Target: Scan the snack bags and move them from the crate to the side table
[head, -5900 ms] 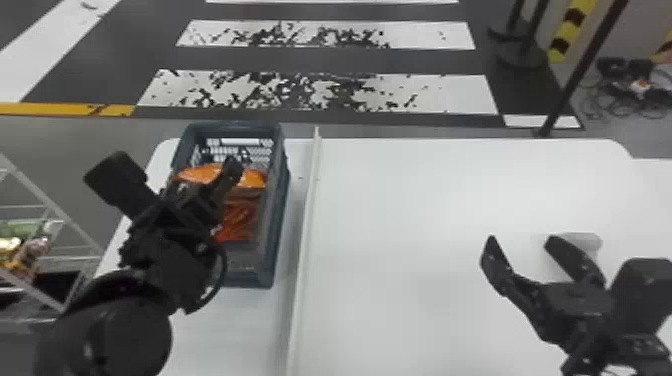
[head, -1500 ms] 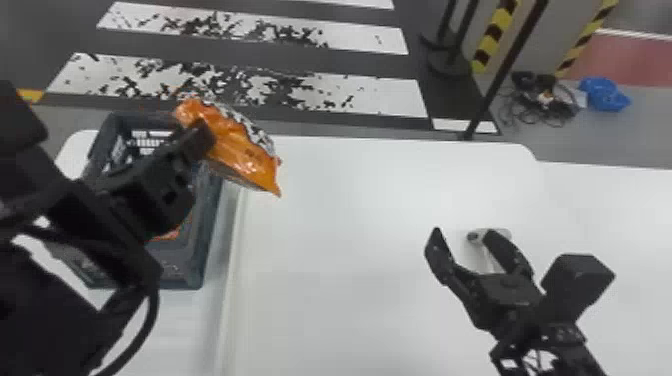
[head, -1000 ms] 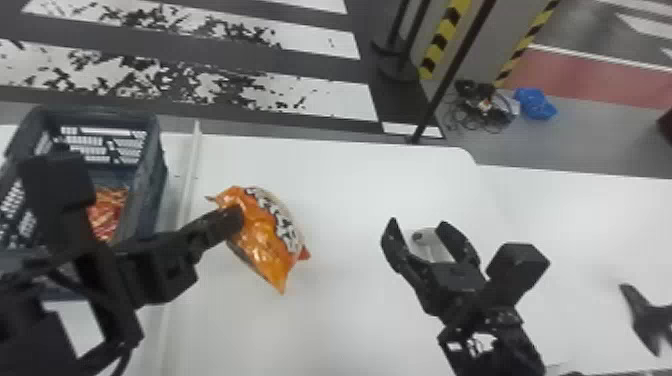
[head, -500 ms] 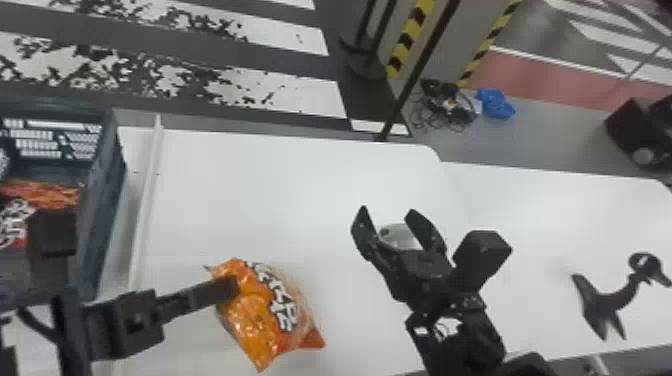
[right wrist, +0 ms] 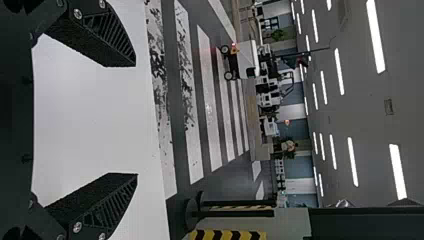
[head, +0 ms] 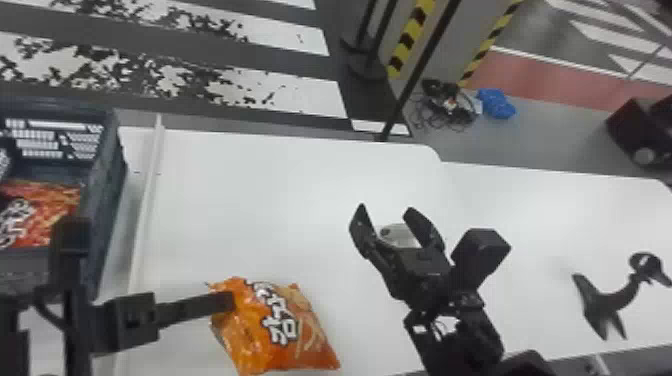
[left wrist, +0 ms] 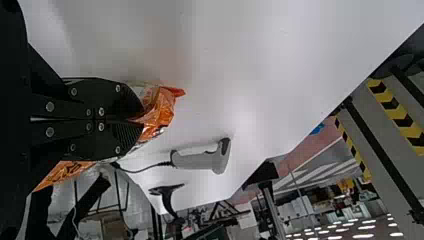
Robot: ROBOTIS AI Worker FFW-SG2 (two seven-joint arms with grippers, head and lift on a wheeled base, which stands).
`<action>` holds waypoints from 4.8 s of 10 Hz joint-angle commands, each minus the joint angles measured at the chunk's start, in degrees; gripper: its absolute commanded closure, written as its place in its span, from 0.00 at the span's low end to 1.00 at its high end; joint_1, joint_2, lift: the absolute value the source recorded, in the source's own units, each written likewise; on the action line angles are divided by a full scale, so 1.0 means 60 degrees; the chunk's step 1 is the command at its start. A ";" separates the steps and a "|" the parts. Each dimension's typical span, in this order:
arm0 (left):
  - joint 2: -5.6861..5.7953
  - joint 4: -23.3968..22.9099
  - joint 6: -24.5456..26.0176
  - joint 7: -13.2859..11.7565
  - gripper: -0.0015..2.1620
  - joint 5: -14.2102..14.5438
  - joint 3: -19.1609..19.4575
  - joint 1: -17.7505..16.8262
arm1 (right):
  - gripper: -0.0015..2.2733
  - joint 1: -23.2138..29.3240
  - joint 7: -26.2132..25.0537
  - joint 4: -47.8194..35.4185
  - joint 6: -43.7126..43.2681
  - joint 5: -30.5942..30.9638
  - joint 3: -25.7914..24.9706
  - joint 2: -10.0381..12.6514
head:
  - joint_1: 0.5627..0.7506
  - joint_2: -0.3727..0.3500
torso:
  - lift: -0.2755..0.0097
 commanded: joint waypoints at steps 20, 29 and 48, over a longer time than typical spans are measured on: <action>0.0571 -0.4705 -0.5415 0.2016 0.04 -0.2251 0.0364 0.2523 | 0.05 -0.0279 0.0498 0.0615 0.0351 -0.0059 0.0150 -0.0029 | 0.70 0.27 | 0.66; 0.1392 -0.4866 -0.6206 0.1298 0.04 -0.2002 0.3323 0.4384 | 0.06 0.0439 0.1069 -0.1421 0.3808 -0.0176 -0.0055 -0.0029 | 0.70 0.64 | 0.66; 0.1846 -0.3020 -1.3676 0.2001 0.04 -0.3657 0.0994 0.4896 | 0.06 0.0952 0.0894 0.0161 0.1260 0.6226 0.4296 -0.2300 | 0.70 0.94 | 0.66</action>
